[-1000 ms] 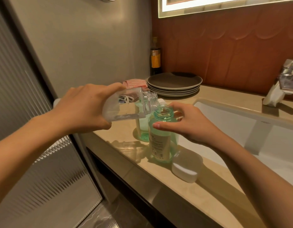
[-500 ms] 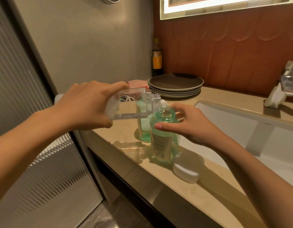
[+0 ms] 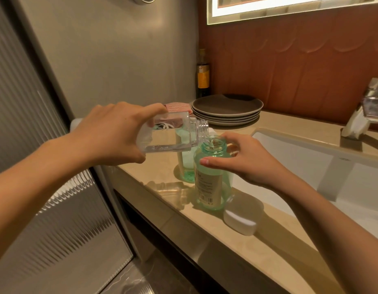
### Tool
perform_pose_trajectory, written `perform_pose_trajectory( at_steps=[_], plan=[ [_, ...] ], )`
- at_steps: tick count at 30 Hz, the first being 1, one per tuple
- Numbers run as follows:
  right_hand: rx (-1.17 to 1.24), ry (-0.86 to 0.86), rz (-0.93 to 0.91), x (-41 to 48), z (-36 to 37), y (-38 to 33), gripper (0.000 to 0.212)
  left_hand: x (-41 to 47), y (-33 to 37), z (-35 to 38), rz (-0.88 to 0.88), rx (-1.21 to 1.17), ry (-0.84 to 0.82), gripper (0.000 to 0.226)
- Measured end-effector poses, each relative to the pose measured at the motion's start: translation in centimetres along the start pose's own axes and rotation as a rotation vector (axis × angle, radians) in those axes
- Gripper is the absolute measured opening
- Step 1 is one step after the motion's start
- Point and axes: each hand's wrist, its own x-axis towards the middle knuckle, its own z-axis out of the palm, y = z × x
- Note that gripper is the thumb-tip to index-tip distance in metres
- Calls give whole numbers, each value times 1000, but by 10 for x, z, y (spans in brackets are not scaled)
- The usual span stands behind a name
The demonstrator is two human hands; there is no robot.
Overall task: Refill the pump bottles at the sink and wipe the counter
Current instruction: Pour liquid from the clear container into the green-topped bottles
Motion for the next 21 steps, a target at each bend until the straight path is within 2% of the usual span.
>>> perform_pose_trajectory(
  at_steps=[7,16,21],
  plan=[
    [12,-7,0,-1,0,-1,70,0,0,0,5,-6,-3,86],
    [-23,12,2,2,1,5,91,0,0,-1,12,10,-4,84],
    [-23,3,-4,2,0,4,90,0,0,-2,15,10,-5,84]
  ],
)
